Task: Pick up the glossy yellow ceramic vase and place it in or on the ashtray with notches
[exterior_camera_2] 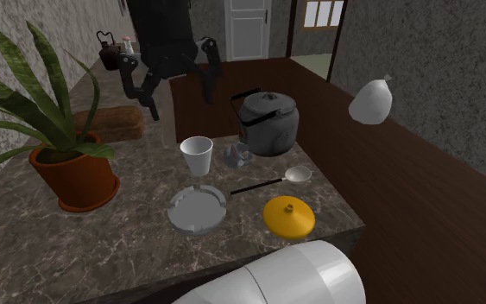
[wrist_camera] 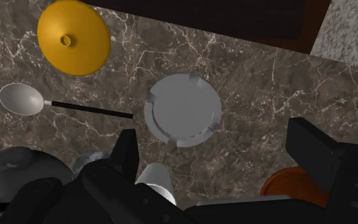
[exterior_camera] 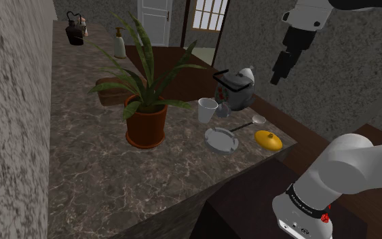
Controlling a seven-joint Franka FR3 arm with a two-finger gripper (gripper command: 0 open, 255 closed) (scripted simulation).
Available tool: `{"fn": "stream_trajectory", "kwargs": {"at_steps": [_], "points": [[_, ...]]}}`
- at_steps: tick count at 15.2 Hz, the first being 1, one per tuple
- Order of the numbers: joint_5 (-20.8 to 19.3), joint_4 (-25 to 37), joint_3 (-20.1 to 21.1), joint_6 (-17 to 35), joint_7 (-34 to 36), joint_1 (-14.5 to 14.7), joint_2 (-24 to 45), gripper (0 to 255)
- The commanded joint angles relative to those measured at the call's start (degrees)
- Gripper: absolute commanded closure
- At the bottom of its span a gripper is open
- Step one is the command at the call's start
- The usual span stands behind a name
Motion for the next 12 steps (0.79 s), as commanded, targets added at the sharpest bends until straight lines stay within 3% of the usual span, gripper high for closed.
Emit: {"fn": "stream_trajectory", "kwargs": {"at_steps": [1, 12], "points": [[0.00, 0.00, 0.00, 0.00, 0.00, 0.00, 0.00, 0], [-7.23, -18.40, -11.90, 15.51, -9.97, -4.25, -4.80, 0]]}}
